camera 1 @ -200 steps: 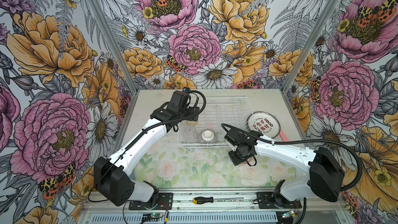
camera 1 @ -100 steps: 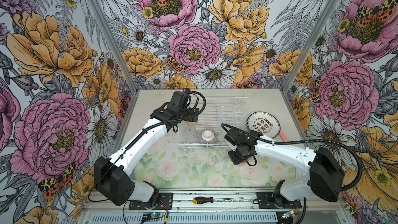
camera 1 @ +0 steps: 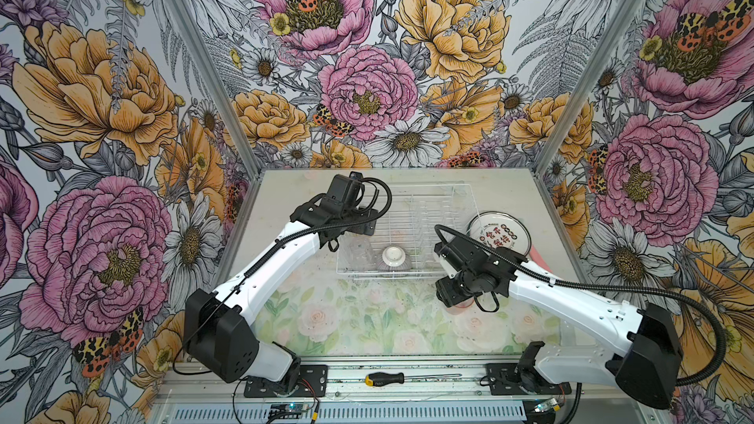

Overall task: Unload the mixed dishes from the dish rack
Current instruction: 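Raise the right gripper while the left gripper lowers around the upside-down yellow glass, then close the left gripper on the yellow glass in the rack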

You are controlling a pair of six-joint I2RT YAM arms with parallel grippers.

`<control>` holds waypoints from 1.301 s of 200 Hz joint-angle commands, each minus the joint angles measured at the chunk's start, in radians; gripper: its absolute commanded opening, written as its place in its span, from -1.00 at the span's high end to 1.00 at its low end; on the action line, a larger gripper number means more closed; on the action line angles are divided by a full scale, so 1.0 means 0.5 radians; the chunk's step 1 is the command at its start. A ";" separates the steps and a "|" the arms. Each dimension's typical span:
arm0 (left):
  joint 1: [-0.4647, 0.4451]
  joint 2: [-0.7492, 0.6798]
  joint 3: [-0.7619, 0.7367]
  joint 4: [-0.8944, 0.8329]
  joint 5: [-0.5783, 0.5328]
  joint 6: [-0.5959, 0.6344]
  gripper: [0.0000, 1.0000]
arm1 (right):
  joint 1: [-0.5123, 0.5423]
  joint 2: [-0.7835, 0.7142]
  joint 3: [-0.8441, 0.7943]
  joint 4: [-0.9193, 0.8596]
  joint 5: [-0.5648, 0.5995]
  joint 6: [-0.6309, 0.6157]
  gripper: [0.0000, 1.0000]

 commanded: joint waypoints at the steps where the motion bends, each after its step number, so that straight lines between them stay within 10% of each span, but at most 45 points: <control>1: 0.023 0.059 0.048 -0.028 0.012 0.027 -0.98 | -0.019 -0.172 0.144 0.032 -0.061 -0.018 -0.31; 260: 0.161 1.036 0.636 -0.141 0.094 0.151 -0.91 | -0.227 -0.515 0.147 0.123 0.172 -0.078 -0.46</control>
